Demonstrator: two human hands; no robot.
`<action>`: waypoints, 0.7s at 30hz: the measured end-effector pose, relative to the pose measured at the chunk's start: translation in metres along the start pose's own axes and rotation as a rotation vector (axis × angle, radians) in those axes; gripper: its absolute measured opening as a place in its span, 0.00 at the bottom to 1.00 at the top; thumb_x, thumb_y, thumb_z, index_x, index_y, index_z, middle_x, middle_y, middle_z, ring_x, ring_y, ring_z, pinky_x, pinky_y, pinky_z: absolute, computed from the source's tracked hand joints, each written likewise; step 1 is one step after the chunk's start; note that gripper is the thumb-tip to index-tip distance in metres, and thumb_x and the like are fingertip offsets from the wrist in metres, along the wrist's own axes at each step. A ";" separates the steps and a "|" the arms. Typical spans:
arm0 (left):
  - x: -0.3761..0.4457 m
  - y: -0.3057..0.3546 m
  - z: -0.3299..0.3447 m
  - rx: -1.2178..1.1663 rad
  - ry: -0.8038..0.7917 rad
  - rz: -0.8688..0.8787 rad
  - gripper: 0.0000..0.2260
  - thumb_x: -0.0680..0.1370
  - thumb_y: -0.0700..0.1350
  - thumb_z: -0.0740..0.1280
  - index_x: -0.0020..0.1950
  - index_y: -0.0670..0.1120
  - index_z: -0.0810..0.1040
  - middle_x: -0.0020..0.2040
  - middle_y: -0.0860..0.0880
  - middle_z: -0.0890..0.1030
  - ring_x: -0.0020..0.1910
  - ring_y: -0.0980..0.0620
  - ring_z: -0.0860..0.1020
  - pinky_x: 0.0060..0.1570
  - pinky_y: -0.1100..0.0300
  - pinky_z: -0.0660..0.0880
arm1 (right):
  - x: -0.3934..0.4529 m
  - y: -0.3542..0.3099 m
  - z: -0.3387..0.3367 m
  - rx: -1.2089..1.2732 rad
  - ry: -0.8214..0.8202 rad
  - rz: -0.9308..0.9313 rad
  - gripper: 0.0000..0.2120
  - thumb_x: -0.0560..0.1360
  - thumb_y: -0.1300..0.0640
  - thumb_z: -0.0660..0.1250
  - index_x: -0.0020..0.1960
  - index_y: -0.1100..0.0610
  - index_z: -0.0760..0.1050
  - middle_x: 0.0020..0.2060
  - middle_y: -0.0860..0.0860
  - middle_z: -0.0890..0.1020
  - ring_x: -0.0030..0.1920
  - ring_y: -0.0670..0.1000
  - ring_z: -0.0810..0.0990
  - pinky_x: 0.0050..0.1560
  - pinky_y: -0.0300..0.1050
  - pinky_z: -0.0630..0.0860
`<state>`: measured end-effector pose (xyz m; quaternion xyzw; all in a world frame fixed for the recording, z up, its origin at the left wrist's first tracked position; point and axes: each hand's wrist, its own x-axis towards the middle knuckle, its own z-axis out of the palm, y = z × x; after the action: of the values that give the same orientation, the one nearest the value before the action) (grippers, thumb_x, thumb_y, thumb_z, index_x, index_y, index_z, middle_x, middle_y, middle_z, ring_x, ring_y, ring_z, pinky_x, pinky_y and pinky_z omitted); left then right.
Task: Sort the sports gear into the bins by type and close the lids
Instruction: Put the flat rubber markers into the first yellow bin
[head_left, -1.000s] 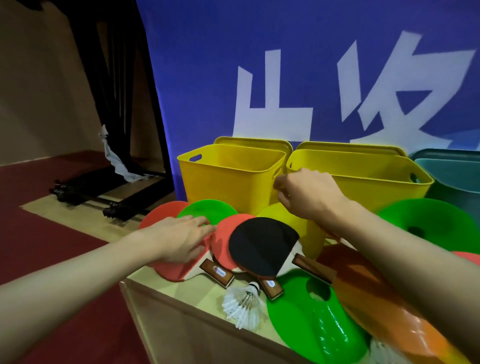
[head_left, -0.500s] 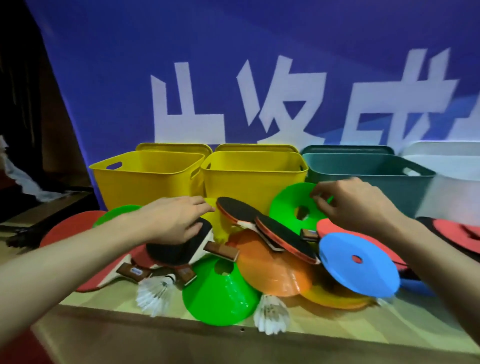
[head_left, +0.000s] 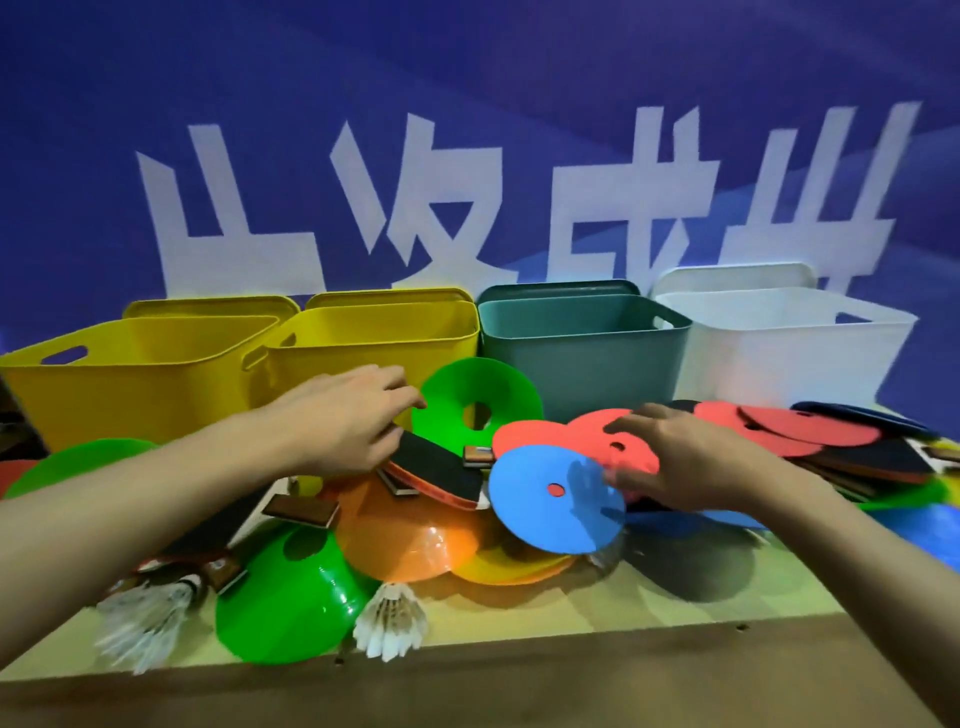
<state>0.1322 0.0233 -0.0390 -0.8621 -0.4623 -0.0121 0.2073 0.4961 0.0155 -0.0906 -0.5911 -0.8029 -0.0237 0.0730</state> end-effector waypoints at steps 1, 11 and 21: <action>0.007 0.005 0.001 0.001 -0.009 0.019 0.20 0.83 0.55 0.59 0.75 0.57 0.67 0.67 0.54 0.70 0.66 0.54 0.72 0.57 0.57 0.77 | -0.002 0.003 0.005 0.026 -0.031 -0.023 0.35 0.72 0.31 0.67 0.74 0.44 0.68 0.70 0.46 0.72 0.66 0.51 0.76 0.64 0.51 0.75; 0.061 0.080 0.016 -0.070 -0.286 0.353 0.40 0.73 0.75 0.61 0.80 0.57 0.57 0.77 0.50 0.62 0.72 0.47 0.65 0.71 0.46 0.68 | -0.019 0.041 0.026 -0.117 -0.233 0.035 0.47 0.72 0.34 0.70 0.82 0.41 0.48 0.80 0.49 0.56 0.77 0.59 0.57 0.76 0.57 0.61; 0.091 0.122 0.022 -0.081 -0.491 0.443 0.38 0.78 0.63 0.67 0.82 0.53 0.54 0.81 0.47 0.61 0.78 0.45 0.61 0.77 0.51 0.60 | -0.027 0.052 0.020 -0.140 -0.399 0.150 0.23 0.81 0.44 0.61 0.70 0.56 0.68 0.65 0.57 0.78 0.63 0.59 0.78 0.56 0.50 0.74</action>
<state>0.2785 0.0443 -0.0814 -0.9264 -0.2987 0.2231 0.0529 0.5513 0.0079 -0.1167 -0.6456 -0.7517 0.0436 -0.1271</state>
